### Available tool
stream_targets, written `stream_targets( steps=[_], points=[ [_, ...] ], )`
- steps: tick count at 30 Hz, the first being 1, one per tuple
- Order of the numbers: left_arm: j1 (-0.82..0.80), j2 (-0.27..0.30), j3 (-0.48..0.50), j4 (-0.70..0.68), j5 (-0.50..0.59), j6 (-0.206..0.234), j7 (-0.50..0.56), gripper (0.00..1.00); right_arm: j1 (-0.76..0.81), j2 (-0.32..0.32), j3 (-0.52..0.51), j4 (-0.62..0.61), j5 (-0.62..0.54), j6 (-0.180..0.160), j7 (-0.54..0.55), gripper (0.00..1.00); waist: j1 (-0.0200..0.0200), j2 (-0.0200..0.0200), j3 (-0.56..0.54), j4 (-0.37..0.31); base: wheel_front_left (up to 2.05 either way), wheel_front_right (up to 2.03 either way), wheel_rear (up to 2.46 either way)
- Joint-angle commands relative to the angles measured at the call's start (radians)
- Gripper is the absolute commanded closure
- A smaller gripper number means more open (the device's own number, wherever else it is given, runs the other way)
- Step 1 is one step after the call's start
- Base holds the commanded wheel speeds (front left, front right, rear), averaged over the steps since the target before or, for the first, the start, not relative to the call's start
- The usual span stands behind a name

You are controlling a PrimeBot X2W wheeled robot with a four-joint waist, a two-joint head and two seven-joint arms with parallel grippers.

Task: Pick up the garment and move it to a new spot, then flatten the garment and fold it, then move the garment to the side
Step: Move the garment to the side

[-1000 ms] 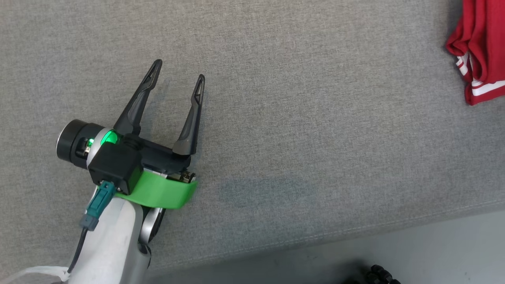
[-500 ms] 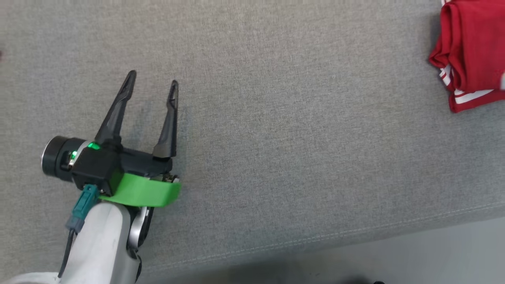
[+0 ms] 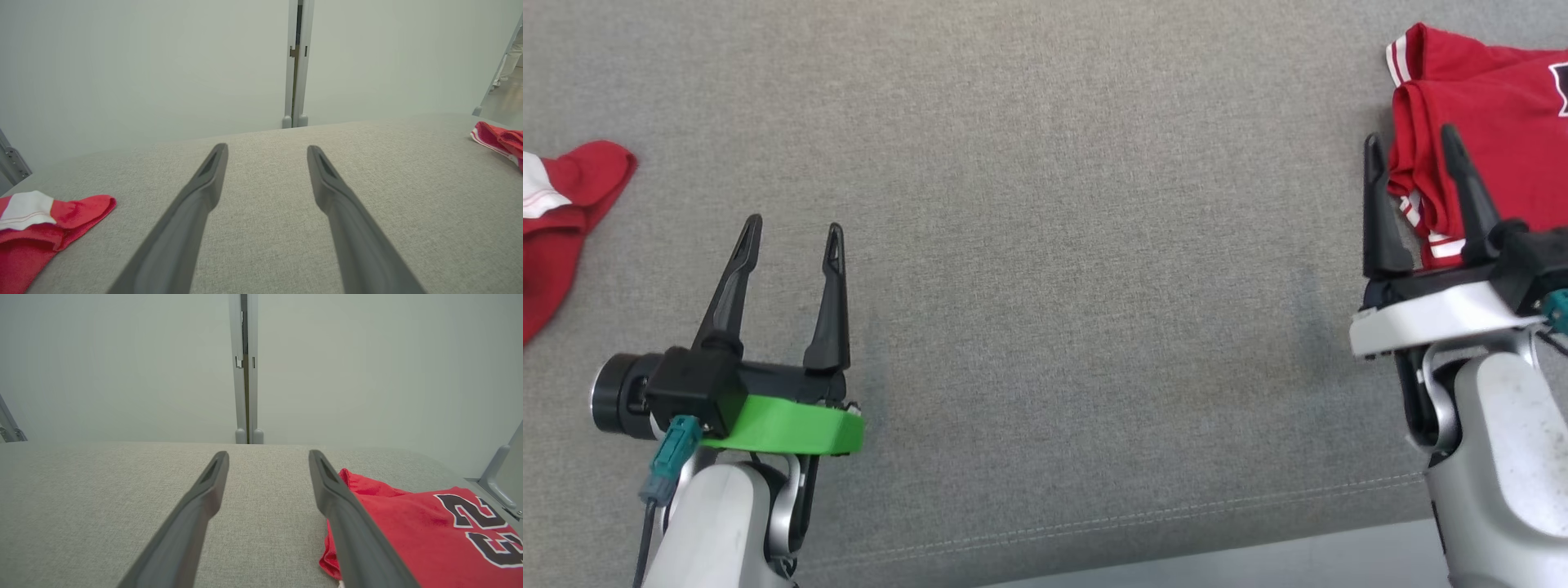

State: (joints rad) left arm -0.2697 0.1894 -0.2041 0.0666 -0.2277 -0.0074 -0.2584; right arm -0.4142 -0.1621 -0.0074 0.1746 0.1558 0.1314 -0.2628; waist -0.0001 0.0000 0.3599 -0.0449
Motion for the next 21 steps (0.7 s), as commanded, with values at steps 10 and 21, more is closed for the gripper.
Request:
stream_targets(
  steps=[10, 21],
  points=[
    [0.113, -0.005, 0.017, 0.057, -0.017, 0.012, -0.007, 0.0, 0.204, 0.063, 0.02, -0.035, -0.036, -0.001, -0.003, 0.0, 0.0001, 0.0, -0.185, 0.04, 0.0, 0.0, 0.0],
    [0.225, -0.02, 0.021, 0.087, -0.027, 0.016, -0.007, 0.0, 0.384, 0.1, 0.011, -0.073, -0.07, -0.001, -0.003, 0.0, 0.0001, 0.0, -0.316, 0.047, 0.0, 0.0, 0.0]
  ],
)
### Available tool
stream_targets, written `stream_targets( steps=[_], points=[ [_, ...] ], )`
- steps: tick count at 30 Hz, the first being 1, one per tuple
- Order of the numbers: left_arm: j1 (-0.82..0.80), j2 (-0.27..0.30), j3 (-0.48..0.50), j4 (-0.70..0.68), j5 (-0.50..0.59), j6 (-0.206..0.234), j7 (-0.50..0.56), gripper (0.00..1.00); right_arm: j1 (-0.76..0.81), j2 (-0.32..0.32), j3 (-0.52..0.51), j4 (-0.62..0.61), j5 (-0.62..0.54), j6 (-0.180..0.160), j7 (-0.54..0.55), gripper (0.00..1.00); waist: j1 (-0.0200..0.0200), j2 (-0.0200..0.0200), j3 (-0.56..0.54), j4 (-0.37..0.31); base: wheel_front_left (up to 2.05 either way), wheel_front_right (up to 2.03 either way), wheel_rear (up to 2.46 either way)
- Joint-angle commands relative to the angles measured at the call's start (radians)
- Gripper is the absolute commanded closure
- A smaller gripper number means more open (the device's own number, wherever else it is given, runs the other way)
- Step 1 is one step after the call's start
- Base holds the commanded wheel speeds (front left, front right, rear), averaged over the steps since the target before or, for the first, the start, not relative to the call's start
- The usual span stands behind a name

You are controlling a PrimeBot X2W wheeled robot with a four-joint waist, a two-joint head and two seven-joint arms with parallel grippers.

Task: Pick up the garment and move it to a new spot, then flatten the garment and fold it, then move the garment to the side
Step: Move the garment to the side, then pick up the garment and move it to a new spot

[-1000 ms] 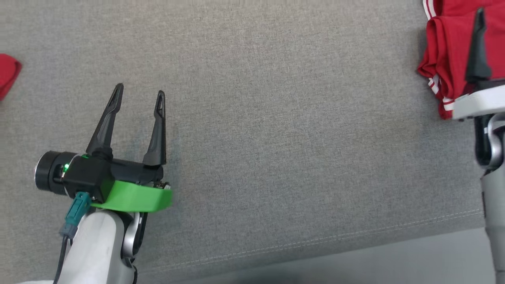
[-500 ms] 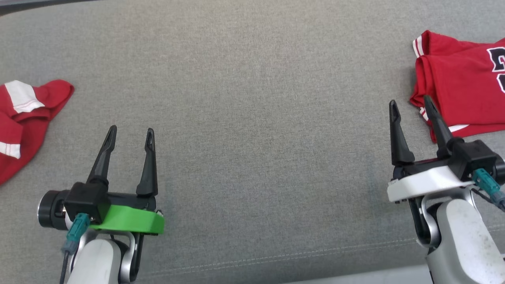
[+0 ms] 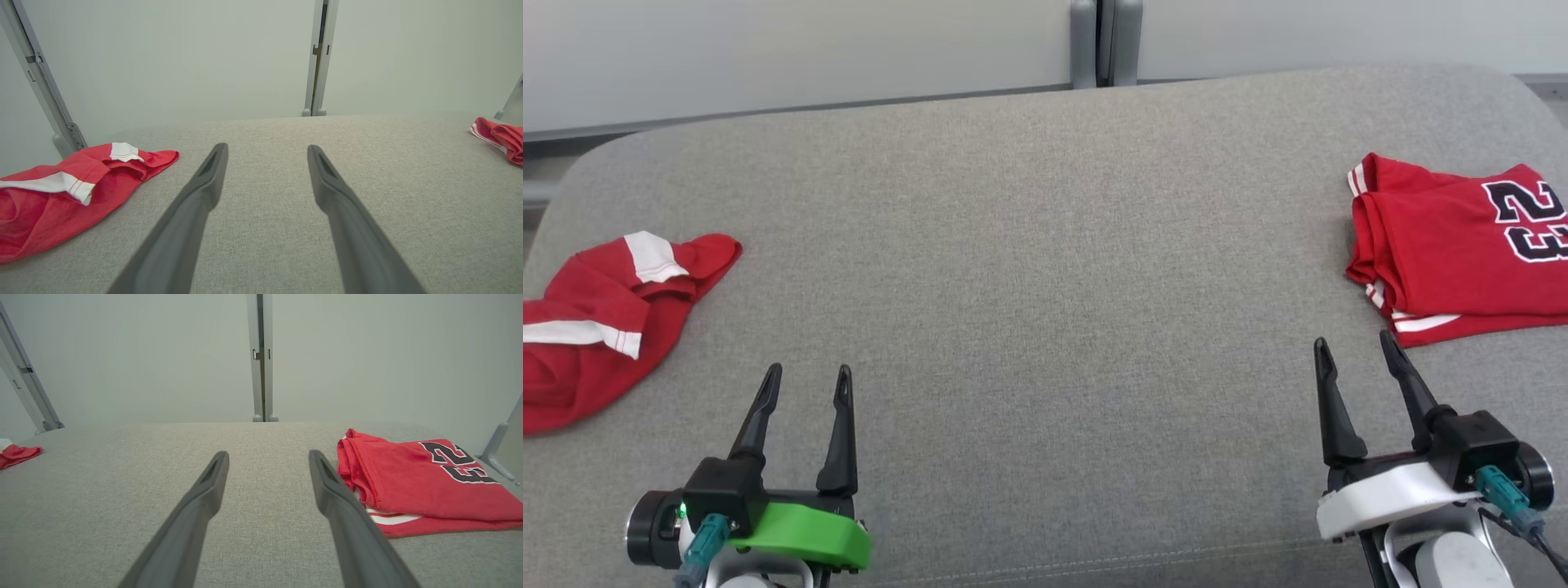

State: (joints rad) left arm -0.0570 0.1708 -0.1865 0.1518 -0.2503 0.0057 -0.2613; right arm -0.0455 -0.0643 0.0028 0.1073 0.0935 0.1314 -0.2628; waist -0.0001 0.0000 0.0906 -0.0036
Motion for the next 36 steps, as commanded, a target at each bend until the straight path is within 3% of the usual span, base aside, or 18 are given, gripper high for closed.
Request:
stream_targets(
  steps=[1, 9, 36],
  points=[
    [0.012, -0.001, 0.003, 0.002, -0.004, 0.003, -0.004, 0.0, 0.015, 0.002, 0.0, -0.005, -0.007, -0.001, -0.003, 0.0, 0.0001, 0.0, -0.046, 0.006, 0.0, 0.0, 0.0],
    [0.049, 0.002, -0.008, 0.011, -0.004, 0.005, -0.004, 0.0, 0.083, 0.009, 0.012, -0.028, -0.021, -0.001, 0.004, 0.0, 0.0001, 0.0, -0.092, 0.012, 0.0, 0.0, 0.0],
    [0.016, 0.013, -0.032, 0.016, -0.023, 0.019, 0.014, 0.0, 0.105, 0.013, -0.006, -0.035, 0.006, -0.001, 0.008, 0.0, 0.0001, 0.0, -0.096, 0.052, 0.0, 0.0, 0.0]
  ],
)
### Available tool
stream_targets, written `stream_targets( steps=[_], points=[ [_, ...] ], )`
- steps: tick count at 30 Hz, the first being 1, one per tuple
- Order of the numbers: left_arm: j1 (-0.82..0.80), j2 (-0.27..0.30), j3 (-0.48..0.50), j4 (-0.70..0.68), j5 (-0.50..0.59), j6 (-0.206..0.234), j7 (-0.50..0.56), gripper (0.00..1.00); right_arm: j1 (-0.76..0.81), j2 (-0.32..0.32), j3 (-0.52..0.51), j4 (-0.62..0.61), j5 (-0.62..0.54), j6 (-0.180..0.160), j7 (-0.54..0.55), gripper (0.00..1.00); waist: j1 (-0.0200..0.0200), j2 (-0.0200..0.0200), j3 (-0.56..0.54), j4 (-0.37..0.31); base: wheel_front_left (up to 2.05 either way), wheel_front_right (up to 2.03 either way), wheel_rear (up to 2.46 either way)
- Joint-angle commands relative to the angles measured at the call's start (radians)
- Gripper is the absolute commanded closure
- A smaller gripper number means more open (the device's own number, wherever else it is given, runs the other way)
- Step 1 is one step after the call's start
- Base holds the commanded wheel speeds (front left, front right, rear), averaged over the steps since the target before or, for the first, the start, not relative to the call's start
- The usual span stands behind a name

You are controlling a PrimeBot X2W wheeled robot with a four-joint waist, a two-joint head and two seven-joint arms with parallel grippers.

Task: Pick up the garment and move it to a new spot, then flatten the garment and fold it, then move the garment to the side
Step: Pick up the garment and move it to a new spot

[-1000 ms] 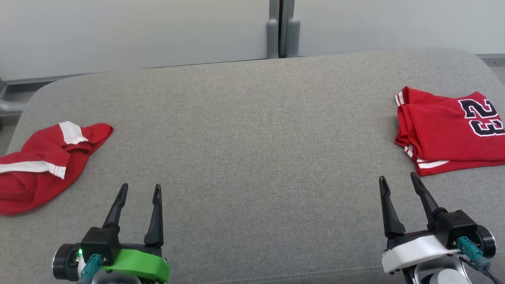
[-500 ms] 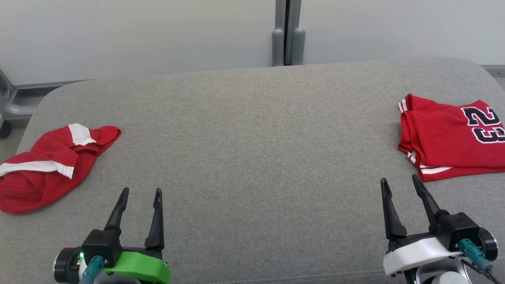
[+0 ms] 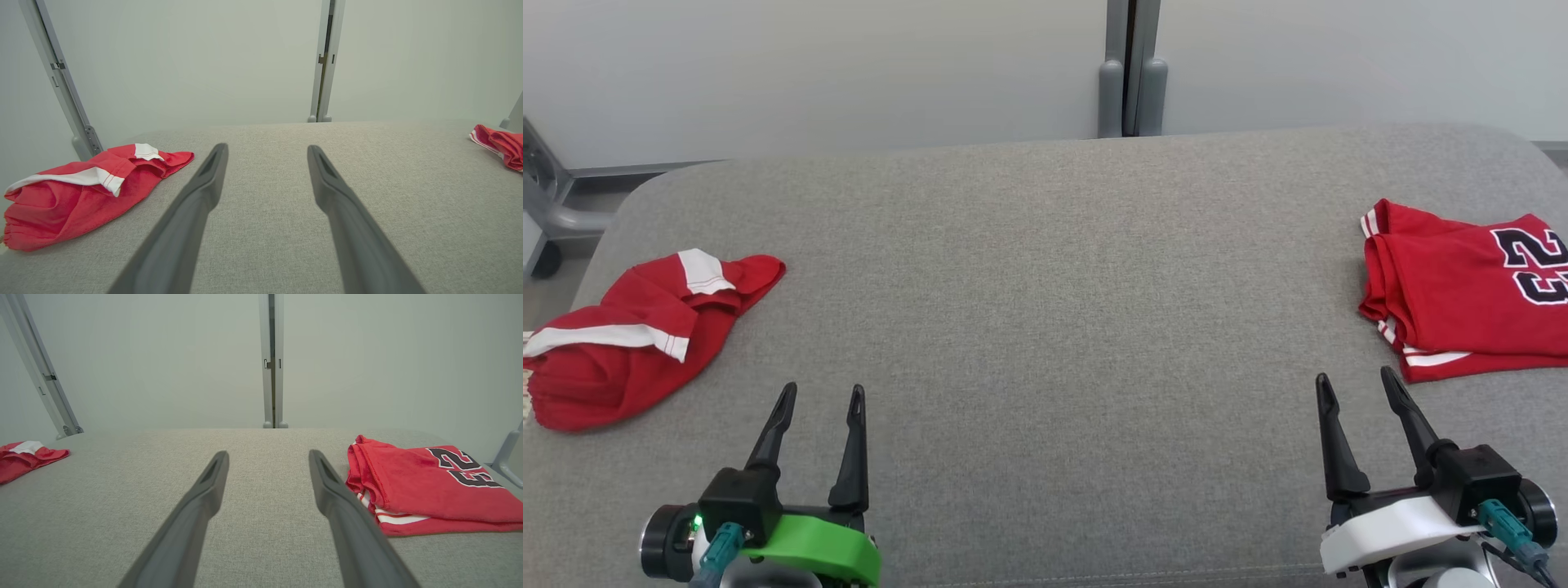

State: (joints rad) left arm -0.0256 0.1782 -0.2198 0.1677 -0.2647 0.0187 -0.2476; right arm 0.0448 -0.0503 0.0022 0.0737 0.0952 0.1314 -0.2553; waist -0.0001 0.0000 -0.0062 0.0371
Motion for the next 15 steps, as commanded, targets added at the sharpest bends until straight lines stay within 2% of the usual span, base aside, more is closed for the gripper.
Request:
stream_targets(
  steps=[1, 8, 9, 15],
  points=[
    [-0.017, 0.004, 0.0, 0.002, -0.01, 0.005, 0.001, 0.0, 0.015, -0.001, -0.007, -0.002, 0.004, -0.001, 0.0, 0.0, 0.0001, 0.0, 0.001, 0.02, 0.0, 0.0, 0.0],
    [-0.033, -0.002, 0.001, -0.002, -0.012, 0.017, -0.003, 0.0, 0.021, -0.001, -0.011, -0.013, 0.002, -0.001, 0.007, 0.0, 0.0001, 0.0, 0.008, 0.132, 0.0, 0.0, 0.0],
    [-0.033, -0.002, 0.001, -0.002, -0.012, 0.017, -0.003, 0.0, 0.021, -0.001, -0.011, -0.013, 0.002, -0.001, 0.007, 0.0, 0.0001, 0.0, 0.008, 0.132, 0.0, 0.0, 0.0],
    [-0.021, -0.004, 0.02, -0.009, -0.023, 0.032, -0.009, 0.0, 0.011, -0.002, 0.004, -0.026, -0.005, -0.001, 0.017, 0.0, 0.0001, 0.0, 0.017, 0.253, 0.0, 0.0, 0.0]
  ],
)
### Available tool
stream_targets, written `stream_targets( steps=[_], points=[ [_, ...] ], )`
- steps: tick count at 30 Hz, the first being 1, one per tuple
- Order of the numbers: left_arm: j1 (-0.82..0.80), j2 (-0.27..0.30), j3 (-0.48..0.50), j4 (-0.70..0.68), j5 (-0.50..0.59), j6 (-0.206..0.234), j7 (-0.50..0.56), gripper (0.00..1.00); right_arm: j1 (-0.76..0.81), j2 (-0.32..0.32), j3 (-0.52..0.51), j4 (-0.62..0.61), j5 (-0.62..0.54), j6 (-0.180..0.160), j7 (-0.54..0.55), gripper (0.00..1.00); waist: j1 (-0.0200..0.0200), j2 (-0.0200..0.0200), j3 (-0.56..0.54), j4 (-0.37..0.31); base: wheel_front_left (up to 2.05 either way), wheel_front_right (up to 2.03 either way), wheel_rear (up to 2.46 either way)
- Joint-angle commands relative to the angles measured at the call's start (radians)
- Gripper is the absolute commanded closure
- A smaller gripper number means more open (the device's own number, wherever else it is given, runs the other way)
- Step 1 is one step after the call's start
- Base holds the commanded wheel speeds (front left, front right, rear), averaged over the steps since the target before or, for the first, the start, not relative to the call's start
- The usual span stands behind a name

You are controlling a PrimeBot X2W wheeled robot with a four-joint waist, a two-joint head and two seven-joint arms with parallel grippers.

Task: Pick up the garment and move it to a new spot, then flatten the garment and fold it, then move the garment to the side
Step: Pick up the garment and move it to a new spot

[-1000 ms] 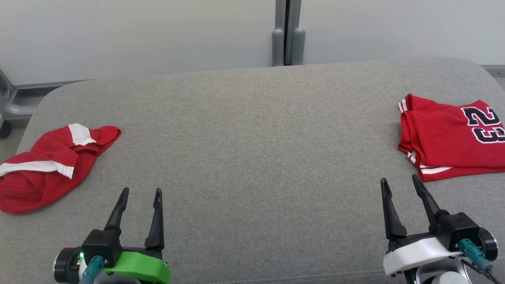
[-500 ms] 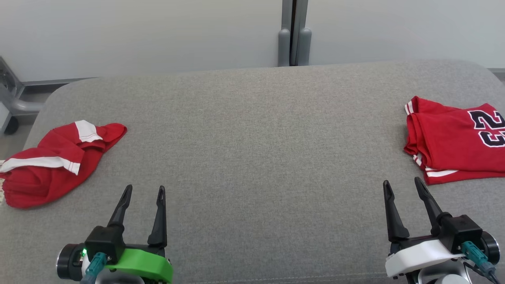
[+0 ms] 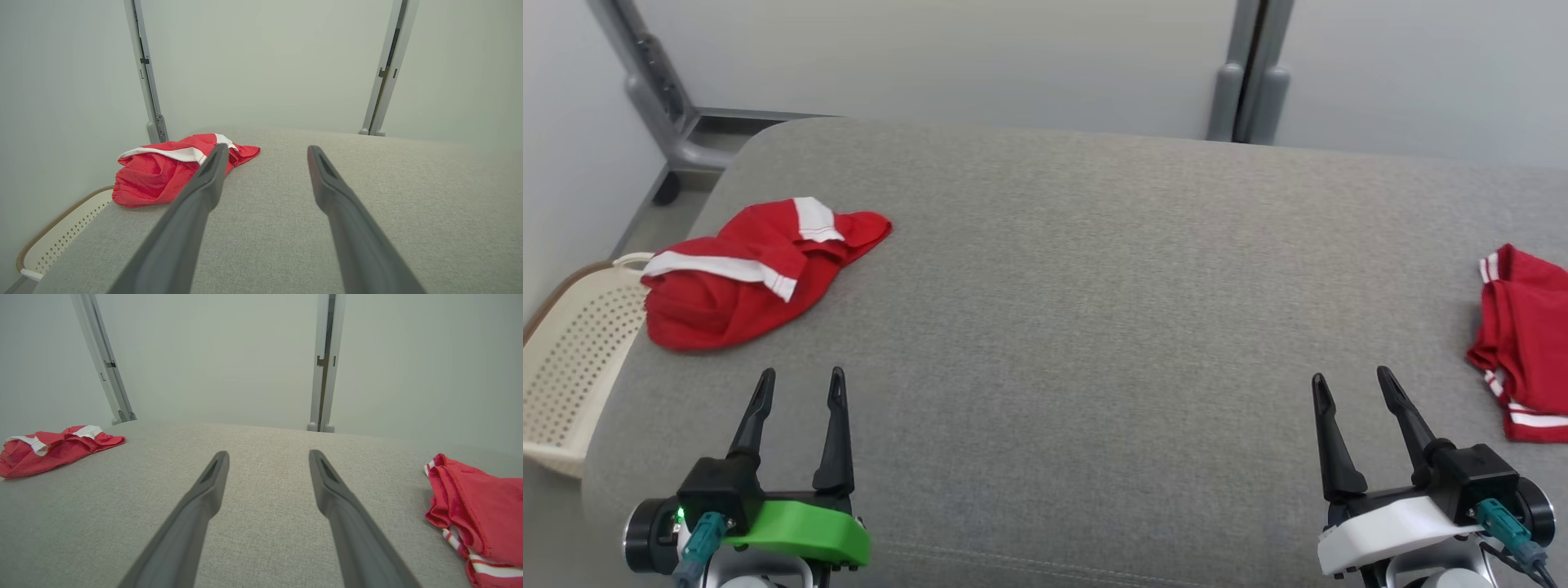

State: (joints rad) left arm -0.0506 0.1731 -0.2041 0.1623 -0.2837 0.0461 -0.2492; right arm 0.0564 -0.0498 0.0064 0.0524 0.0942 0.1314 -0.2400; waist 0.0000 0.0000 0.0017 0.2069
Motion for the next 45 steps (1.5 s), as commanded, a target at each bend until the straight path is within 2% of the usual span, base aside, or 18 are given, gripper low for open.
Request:
stream_targets(
  steps=[1, 10, 18, 30, 34, 39, 43, 45],
  points=[
    [0.006, 0.001, 0.005, -0.004, -0.003, 0.007, -0.008, 0.0, 0.0, -0.002, -0.002, -0.007, -0.005, -0.001, 0.003, 0.0, 0.0, 0.0, 0.01, 0.104, 0.0, 0.0, 0.0],
    [0.02, 0.002, 0.024, -0.009, -0.015, 0.02, -0.011, 0.0, -0.009, -0.003, 0.024, -0.011, 0.002, -0.001, 0.012, 0.0, 0.0, 0.0, 0.012, 0.24, 0.0, 0.0, 0.0],
    [0.027, -0.005, 0.025, -0.01, -0.022, 0.021, -0.014, 0.0, -0.014, -0.003, 0.038, -0.004, 0.008, -0.001, 0.013, 0.0, 0.0, 0.0, 0.018, 0.276, 0.0, 0.0, 0.0],
    [-0.011, -0.008, 0.024, -0.019, -0.031, 0.015, -0.014, 0.0, -0.025, -0.003, 0.041, -0.002, 0.002, -0.001, 0.016, 0.0, 0.0, 0.0, 0.035, 0.266, 0.0, 0.0, 0.0],
    [-0.075, 0.009, 0.033, -0.042, -0.05, 0.002, 0.028, 0.0, -0.038, -0.003, 0.038, -0.015, -0.003, -0.001, 0.014, 0.0, 0.0, 0.0, 0.054, 0.253, 0.0, 0.0, 0.0],
    [-0.209, 0.046, 0.035, -0.073, -0.061, -0.029, 0.105, 0.0, -0.05, -0.003, 0.043, -0.026, -0.015, -0.001, 0.021, 0.0, 0.0, 0.0, 0.086, 0.232, 0.0, 0.0, 0.0],
    [-0.371, 0.089, 0.042, -0.046, -0.08, -0.061, 0.226, 0.0, -0.072, -0.005, 0.051, -0.037, -0.028, -0.001, 0.028, 0.0, 0.0, 0.0, 0.125, 0.19, 0.0, 0.0, 0.0],
    [-0.482, 0.103, 0.049, 0.024, -0.117, -0.082, 0.319, 0.0, -0.086, -0.005, 0.053, -0.044, -0.033, -0.001, 0.033, 0.0, 0.0, 0.0, 0.157, 0.153, 0.0, 0.0, 0.0]
  ],
)
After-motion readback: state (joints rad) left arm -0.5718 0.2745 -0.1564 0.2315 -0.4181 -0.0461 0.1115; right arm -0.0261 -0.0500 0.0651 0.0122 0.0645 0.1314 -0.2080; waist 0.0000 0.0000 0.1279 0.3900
